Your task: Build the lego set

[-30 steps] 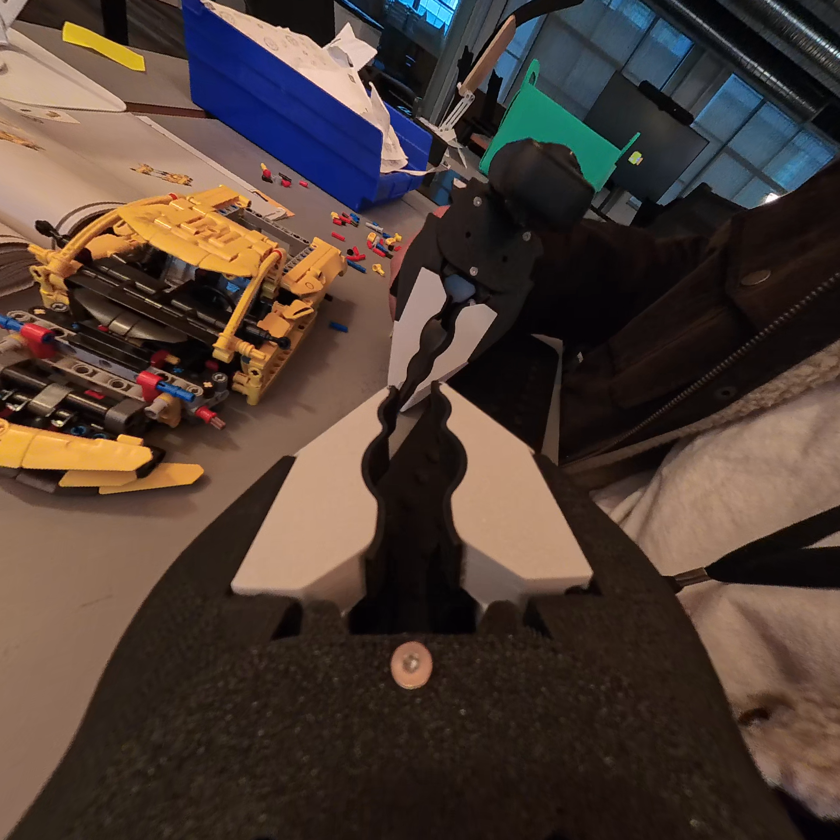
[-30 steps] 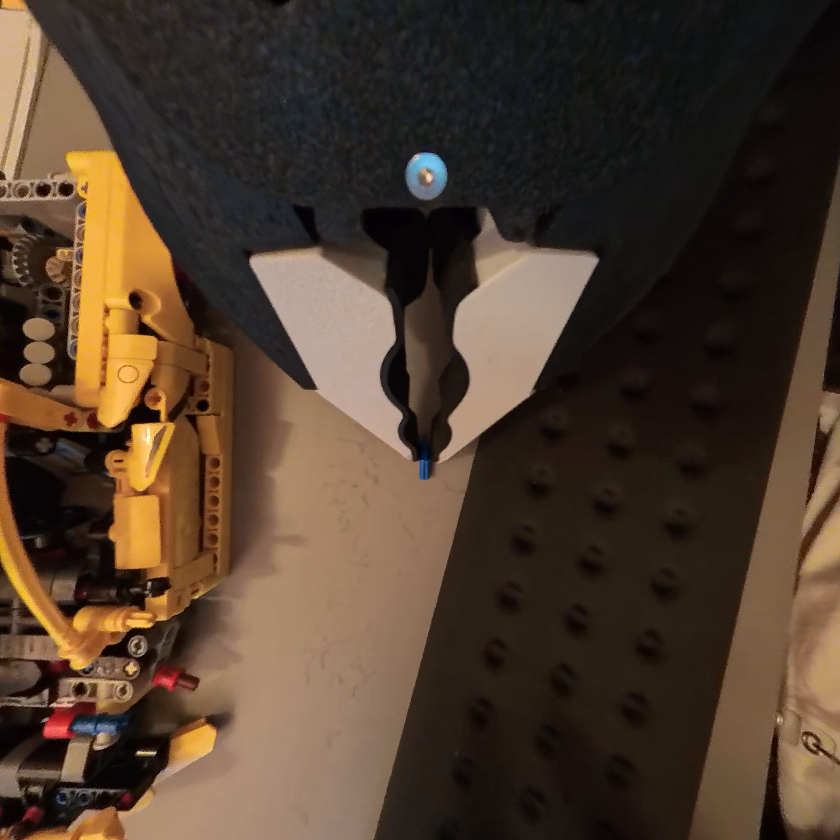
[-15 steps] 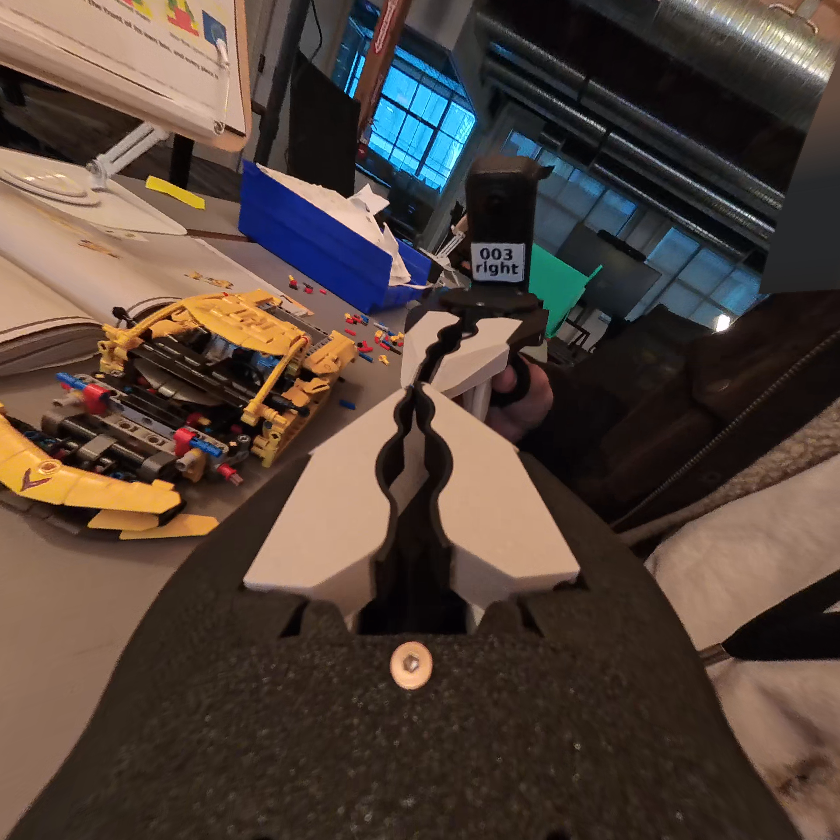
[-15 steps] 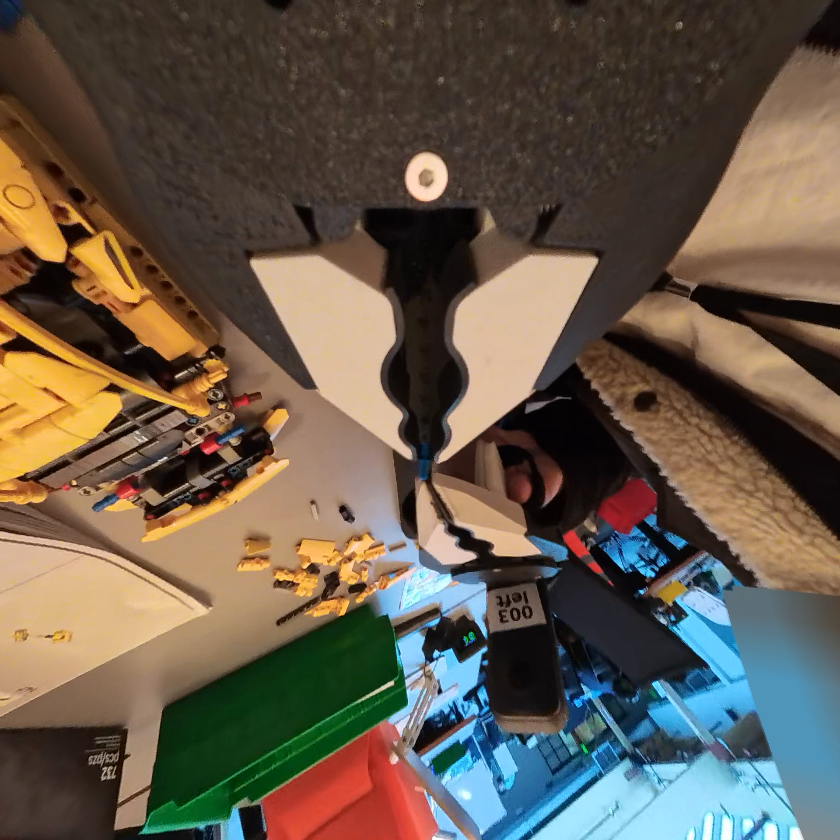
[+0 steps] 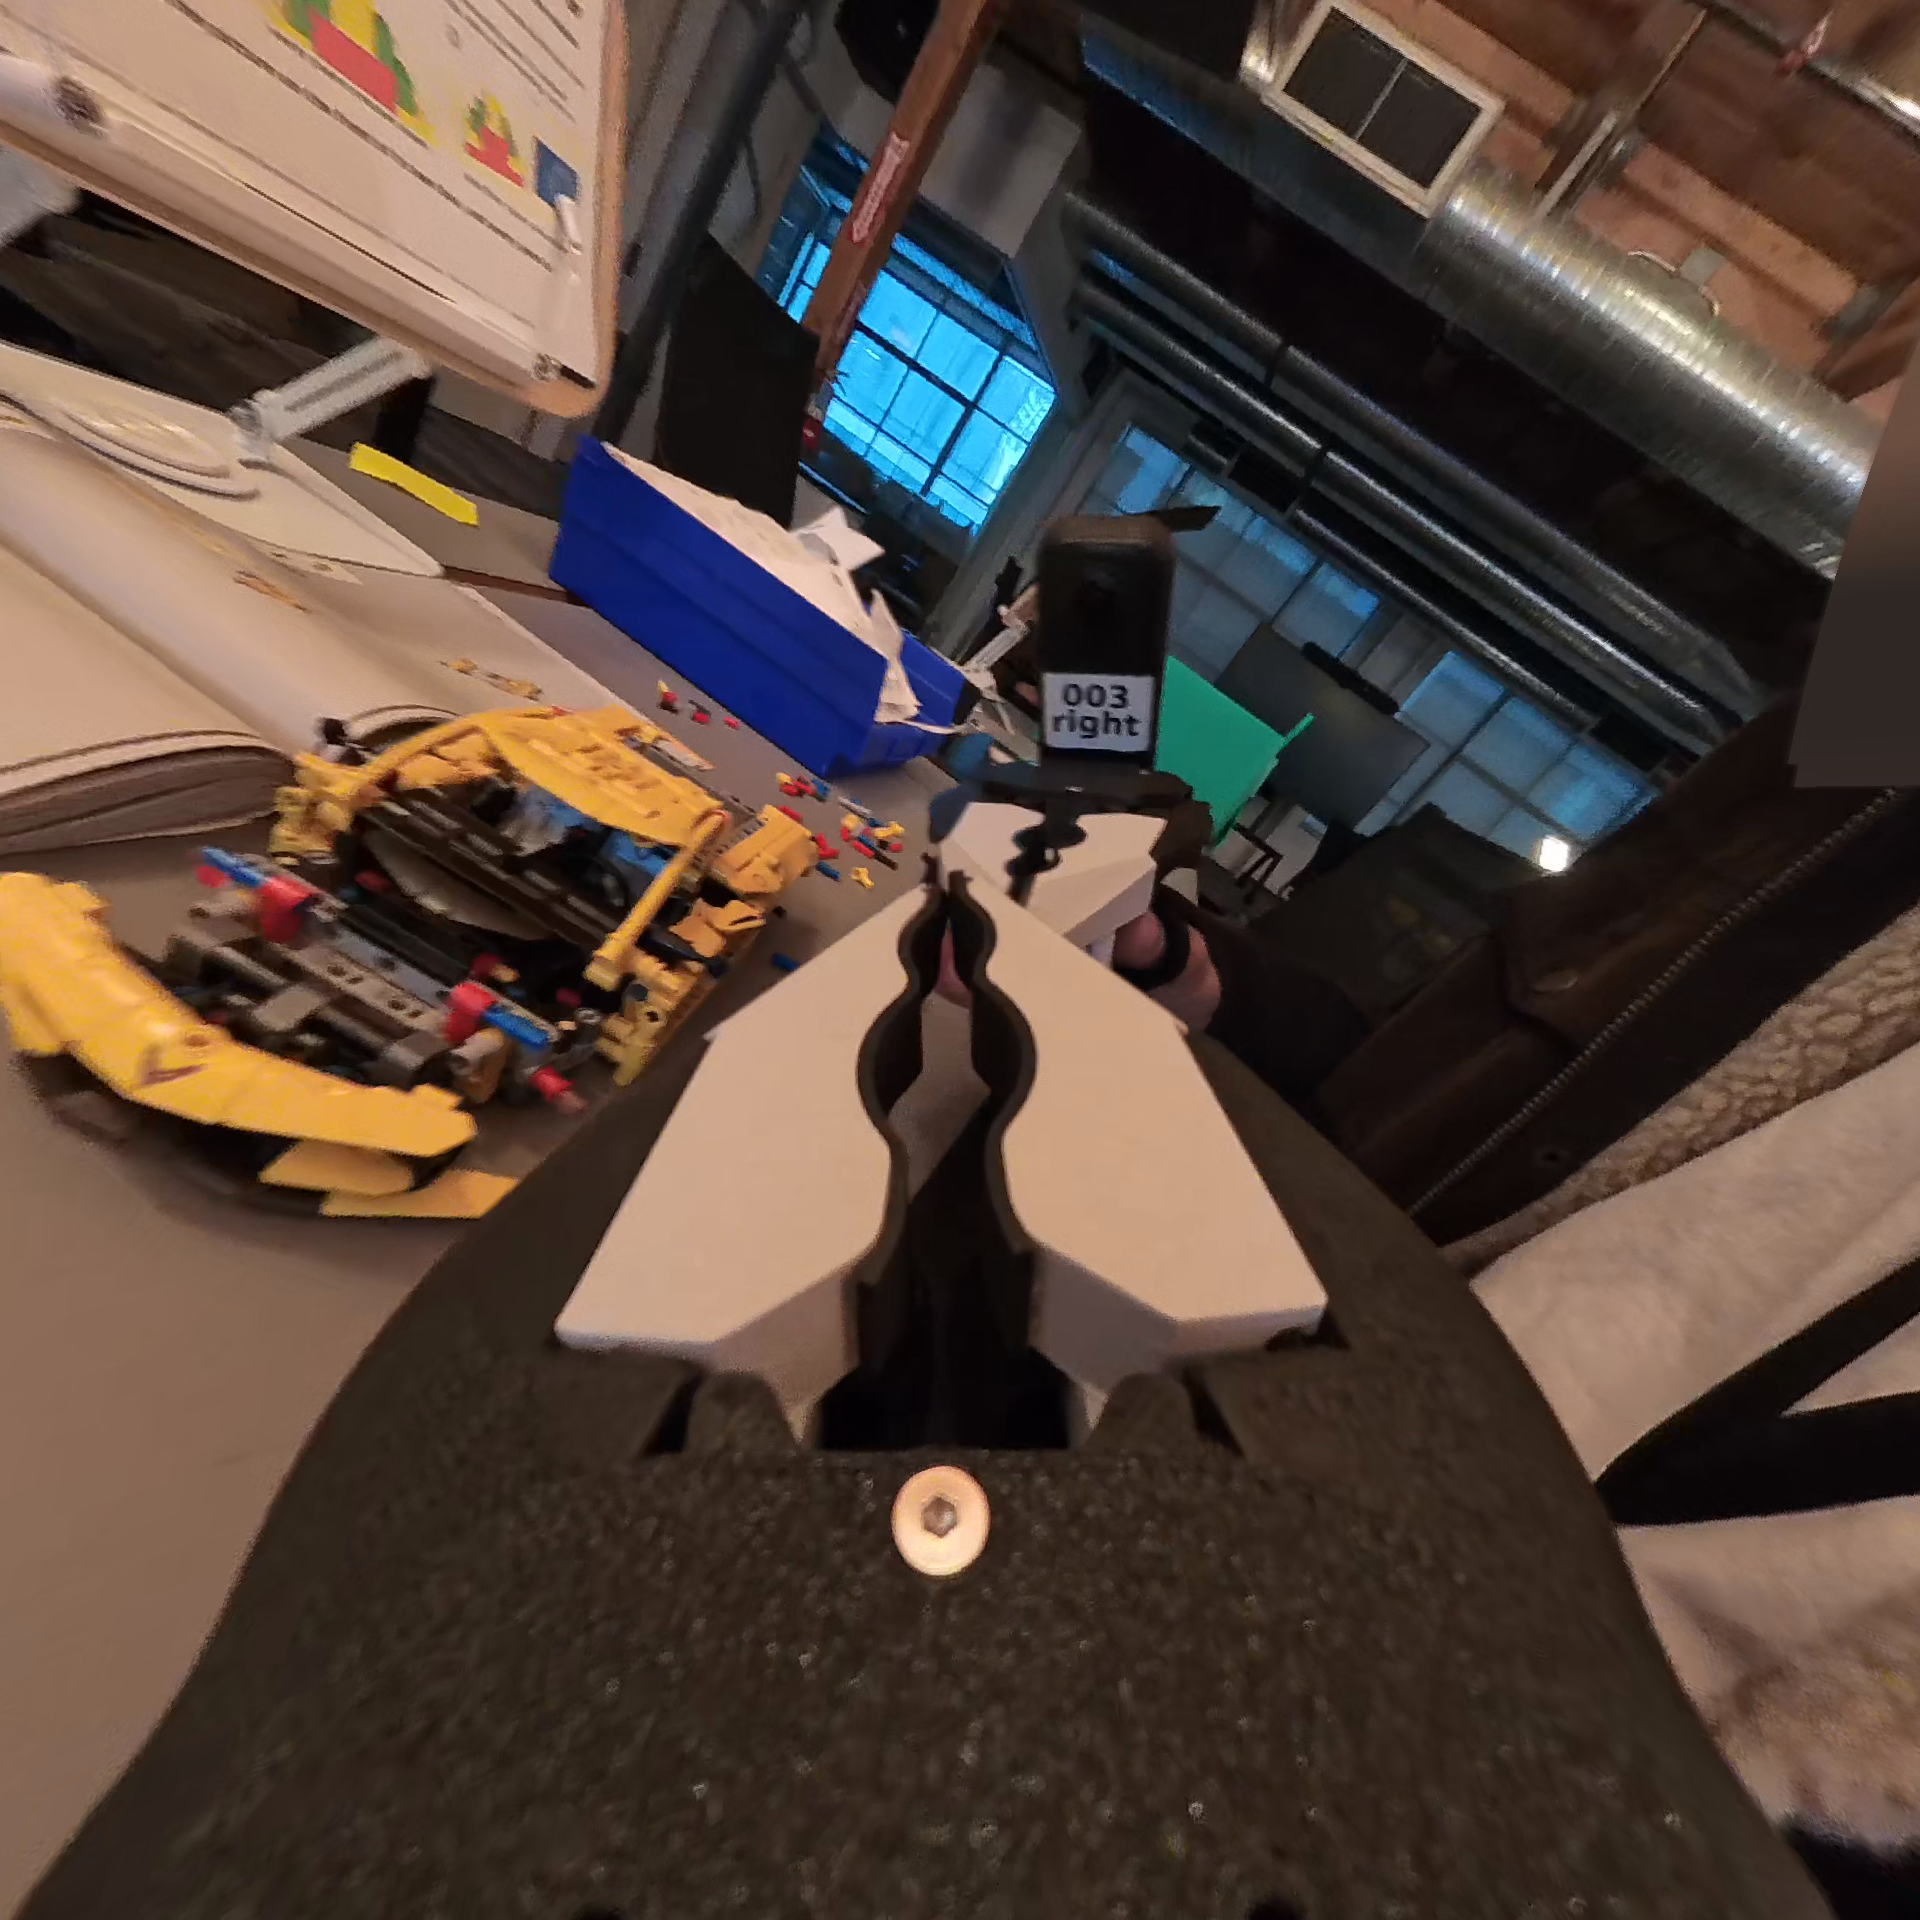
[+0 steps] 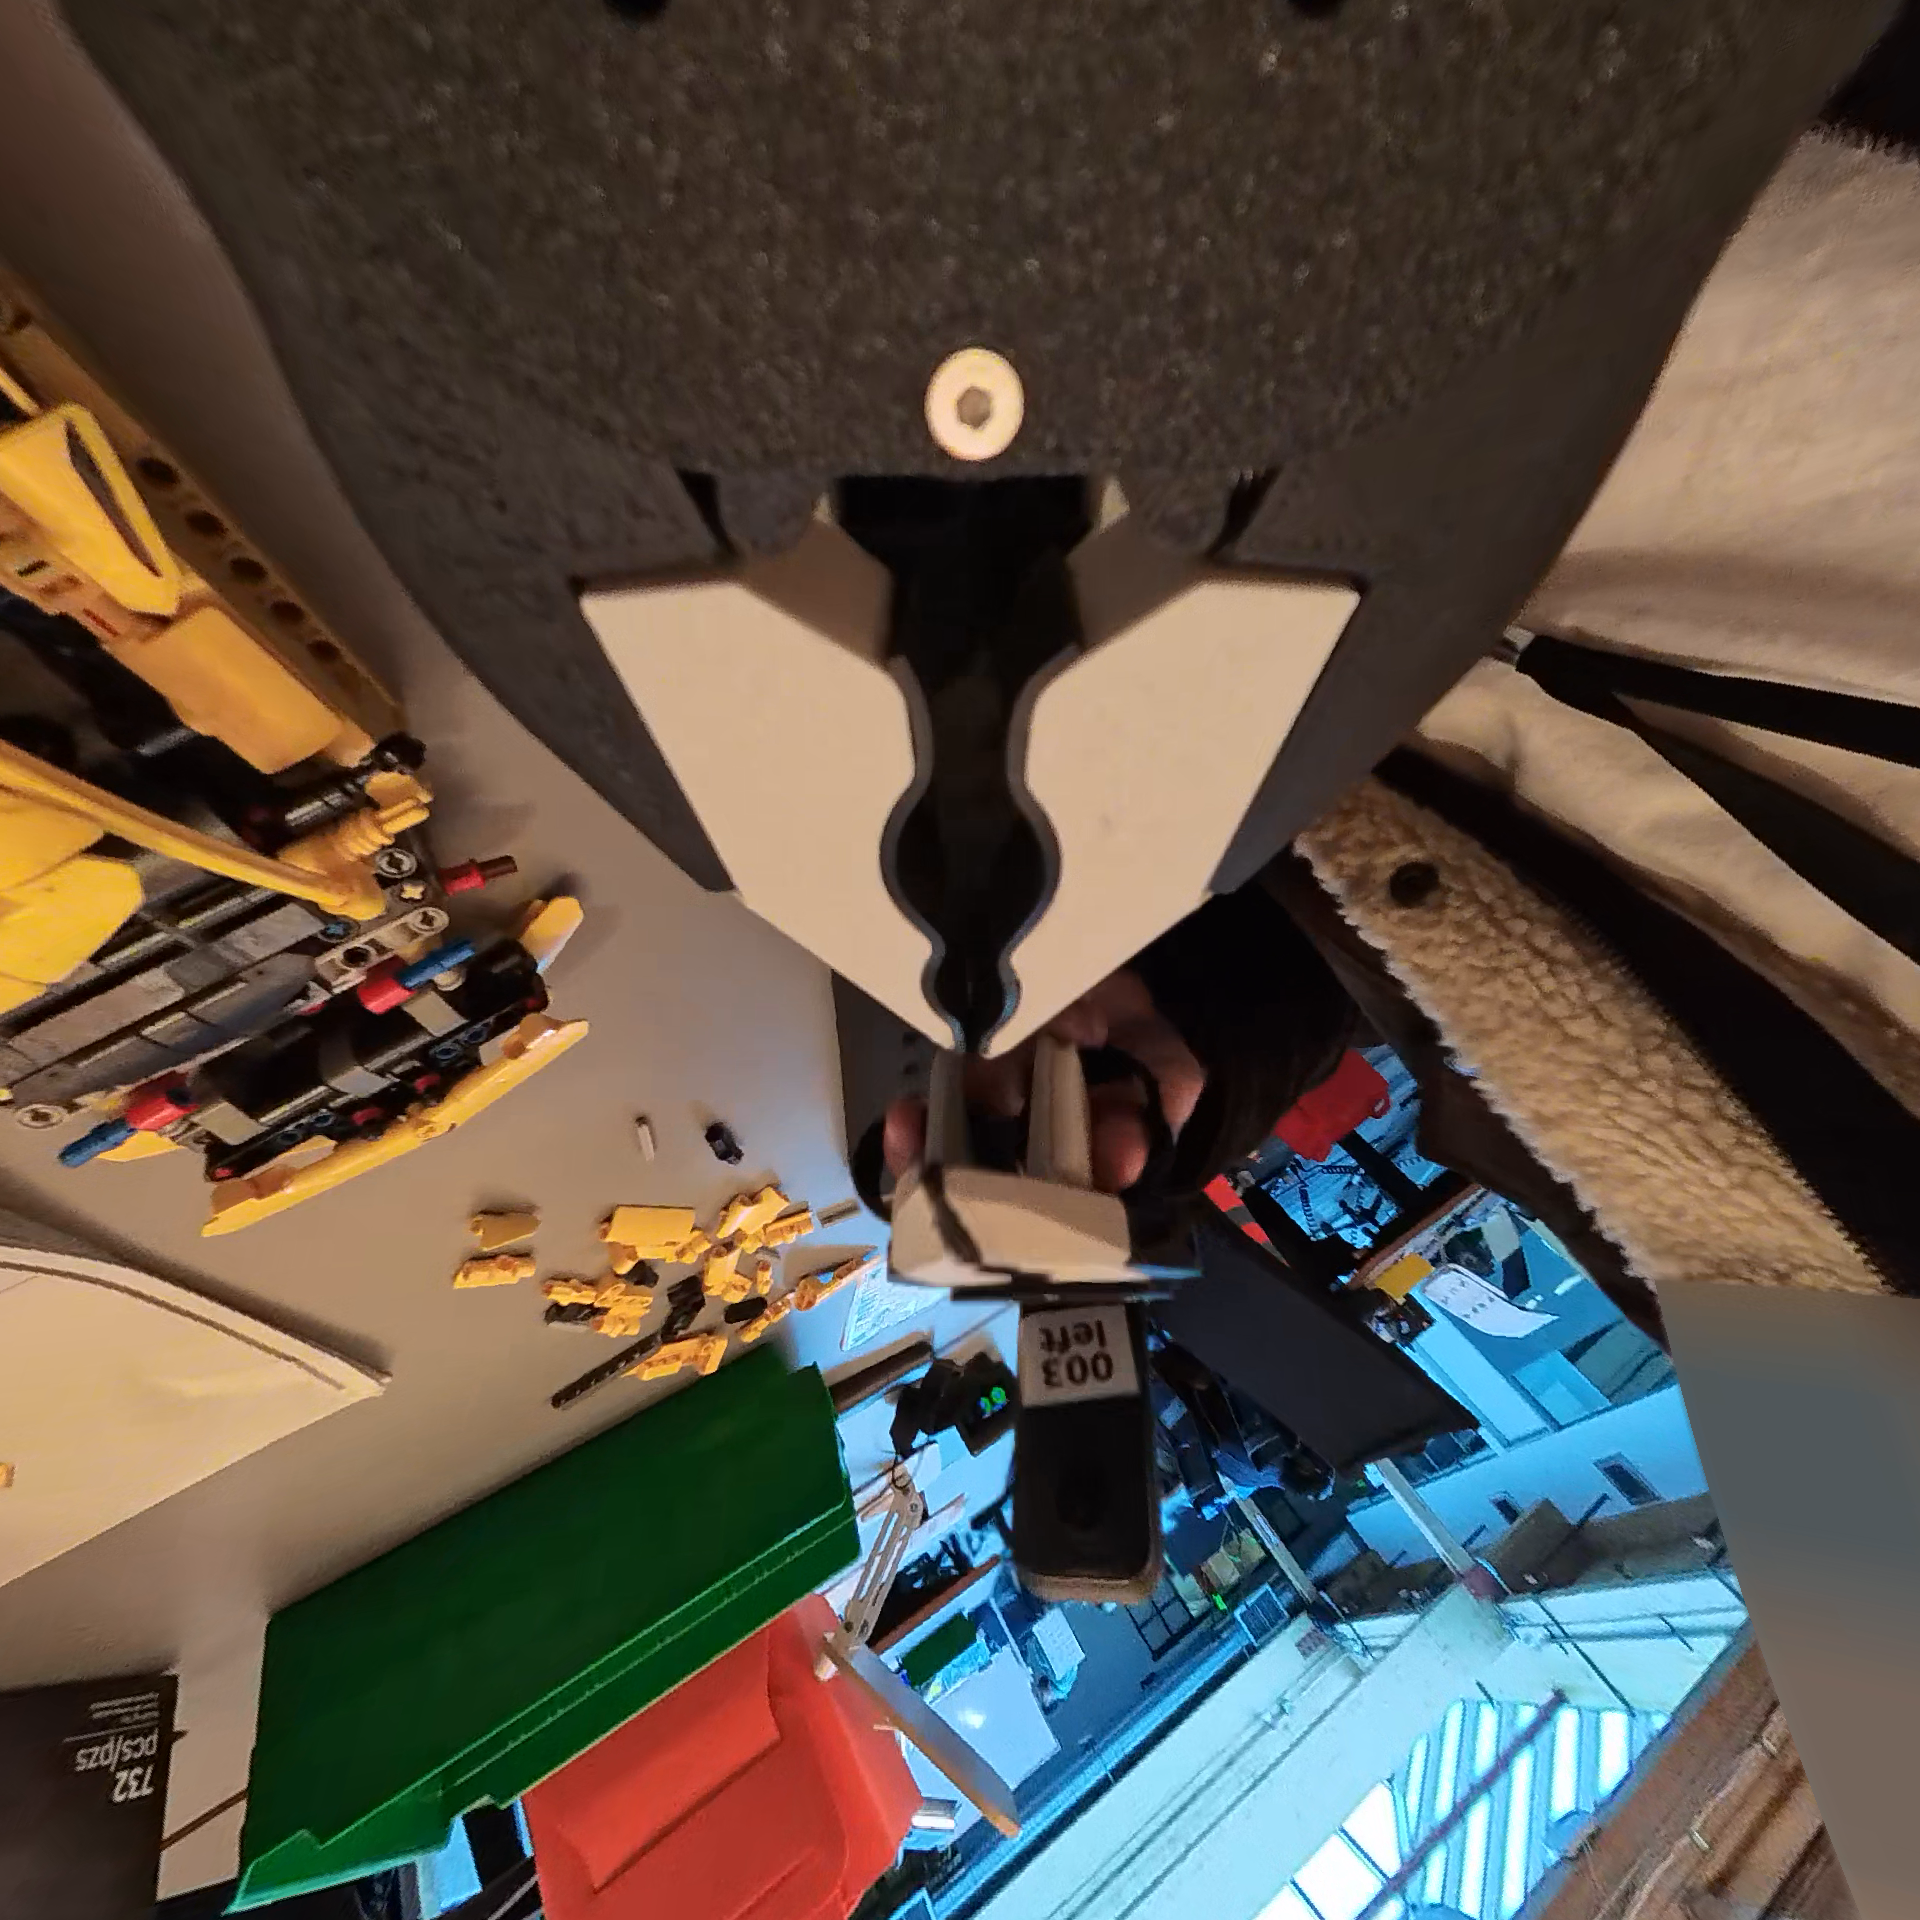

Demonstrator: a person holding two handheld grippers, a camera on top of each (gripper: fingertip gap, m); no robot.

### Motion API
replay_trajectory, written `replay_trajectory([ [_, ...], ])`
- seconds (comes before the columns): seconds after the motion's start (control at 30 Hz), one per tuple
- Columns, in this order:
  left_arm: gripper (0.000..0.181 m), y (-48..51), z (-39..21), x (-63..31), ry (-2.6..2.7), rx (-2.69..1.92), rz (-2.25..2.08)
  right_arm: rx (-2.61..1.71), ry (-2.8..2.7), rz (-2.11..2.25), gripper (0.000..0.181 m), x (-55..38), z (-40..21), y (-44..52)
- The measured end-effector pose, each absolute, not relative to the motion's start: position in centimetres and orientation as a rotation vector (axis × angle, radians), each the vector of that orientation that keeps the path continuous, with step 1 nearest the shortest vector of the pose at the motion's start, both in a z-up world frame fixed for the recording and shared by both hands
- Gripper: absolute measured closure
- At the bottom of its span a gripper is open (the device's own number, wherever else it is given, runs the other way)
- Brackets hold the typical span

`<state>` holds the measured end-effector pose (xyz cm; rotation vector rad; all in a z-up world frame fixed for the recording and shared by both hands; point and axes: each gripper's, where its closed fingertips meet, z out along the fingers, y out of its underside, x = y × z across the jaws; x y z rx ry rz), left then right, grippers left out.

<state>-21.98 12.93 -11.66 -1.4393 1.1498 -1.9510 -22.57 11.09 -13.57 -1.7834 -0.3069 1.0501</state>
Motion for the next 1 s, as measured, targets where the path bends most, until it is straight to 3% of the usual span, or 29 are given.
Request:
replay_trajectory([
  [0.23,0.178,20.5,-14.3,-24.9,1.156,-1.581,-1.483,-2.141,-0.444,0.623,0.179,-19.6,-19.1,10.9],
  [0.4,0.177,22.0,-13.5,-25.5,1.014,-1.577,-1.574,-2.190,-0.605,0.240,0.170,-18.1,-21.3,12.0],
  [0.73,0.176,21.7,-13.3,-25.6,1.013,-1.553,-1.601,-2.316,-0.512,0.168,0.145,-17.7,-24.4,13.3],
  [1.0,0.176,21.9,-13.0,-25.8,0.990,-1.539,-1.624,-2.384,-0.511,0.188,0.149,-17.2,-25.2,12.1],
])
